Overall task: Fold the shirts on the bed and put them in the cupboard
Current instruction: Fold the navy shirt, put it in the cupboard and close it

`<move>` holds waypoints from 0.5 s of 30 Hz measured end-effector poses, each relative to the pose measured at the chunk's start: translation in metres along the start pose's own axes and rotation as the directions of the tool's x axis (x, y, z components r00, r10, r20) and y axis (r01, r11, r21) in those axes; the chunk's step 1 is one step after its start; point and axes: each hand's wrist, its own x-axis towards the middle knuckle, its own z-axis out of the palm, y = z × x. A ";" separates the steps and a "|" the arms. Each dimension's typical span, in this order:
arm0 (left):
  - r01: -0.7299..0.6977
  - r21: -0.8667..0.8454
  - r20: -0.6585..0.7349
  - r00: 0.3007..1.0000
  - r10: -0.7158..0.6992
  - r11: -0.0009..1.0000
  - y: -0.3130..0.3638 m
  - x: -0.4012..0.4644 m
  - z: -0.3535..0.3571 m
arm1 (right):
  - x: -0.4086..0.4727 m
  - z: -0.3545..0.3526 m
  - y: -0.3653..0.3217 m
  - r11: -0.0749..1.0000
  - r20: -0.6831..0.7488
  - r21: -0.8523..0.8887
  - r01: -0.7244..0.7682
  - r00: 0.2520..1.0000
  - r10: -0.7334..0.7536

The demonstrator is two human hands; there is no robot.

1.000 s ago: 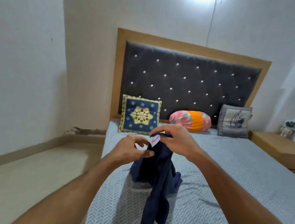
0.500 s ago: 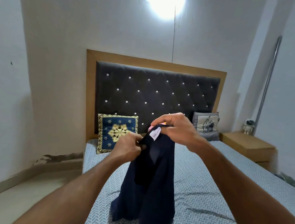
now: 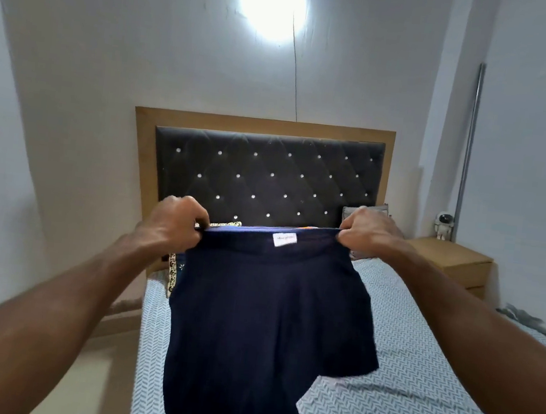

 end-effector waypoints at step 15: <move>0.292 -0.250 0.127 0.955 -0.268 0.923 0.013 -0.010 -0.042 | 0.016 -0.001 -0.019 0.936 -0.046 0.188 0.298 0.955 -0.294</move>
